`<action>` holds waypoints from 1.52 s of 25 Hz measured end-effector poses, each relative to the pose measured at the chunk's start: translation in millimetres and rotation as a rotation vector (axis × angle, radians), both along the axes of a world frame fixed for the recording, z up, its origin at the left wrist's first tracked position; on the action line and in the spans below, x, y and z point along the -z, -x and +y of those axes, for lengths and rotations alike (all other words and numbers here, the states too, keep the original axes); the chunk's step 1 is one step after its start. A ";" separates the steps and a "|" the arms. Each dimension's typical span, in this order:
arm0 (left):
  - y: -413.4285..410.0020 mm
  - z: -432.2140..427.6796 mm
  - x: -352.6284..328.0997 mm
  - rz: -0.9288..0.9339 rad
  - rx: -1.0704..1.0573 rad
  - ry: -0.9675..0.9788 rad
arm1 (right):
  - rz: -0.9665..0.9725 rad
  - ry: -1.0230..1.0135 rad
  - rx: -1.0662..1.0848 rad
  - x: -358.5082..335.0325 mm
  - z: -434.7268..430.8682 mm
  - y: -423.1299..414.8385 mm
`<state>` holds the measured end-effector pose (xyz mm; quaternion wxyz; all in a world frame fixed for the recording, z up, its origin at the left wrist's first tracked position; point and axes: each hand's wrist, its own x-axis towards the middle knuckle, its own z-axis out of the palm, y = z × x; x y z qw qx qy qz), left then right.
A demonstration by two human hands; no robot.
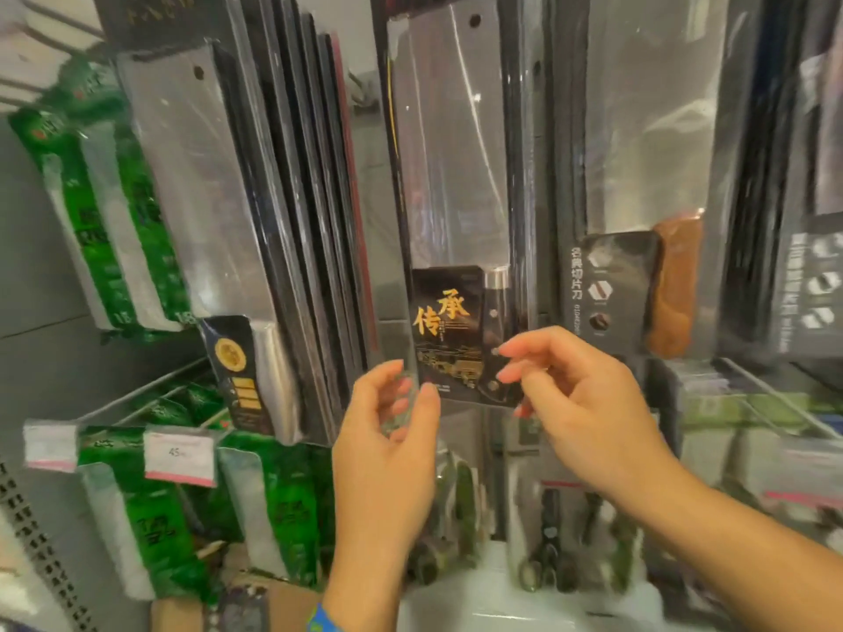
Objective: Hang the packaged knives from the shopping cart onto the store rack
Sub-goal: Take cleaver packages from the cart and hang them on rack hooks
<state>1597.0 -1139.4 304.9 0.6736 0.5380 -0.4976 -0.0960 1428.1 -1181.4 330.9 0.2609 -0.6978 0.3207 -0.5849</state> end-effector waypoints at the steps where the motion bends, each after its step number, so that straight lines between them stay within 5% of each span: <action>1: 5.5 -2.4 -1.4 0.007 0.000 0.016 | 0.021 0.013 0.021 -2.6 -0.4 2.0; 8: 38.1 -25.1 -16.1 -0.019 -0.080 0.108 | 0.031 0.128 0.107 -36.8 -24.2 20.1; 18: 84.3 -73.0 -48.8 -0.150 -0.298 0.026 | 0.165 0.197 -0.045 -123.1 -75.0 30.9; 29: 91.6 -61.1 -53.4 -0.186 -0.448 0.130 | -0.031 0.308 -0.115 -135.7 -93.0 21.8; 38: 92.4 -35.0 -46.2 -0.213 -0.507 0.203 | 0.098 0.260 -0.190 -136.1 -108.2 24.5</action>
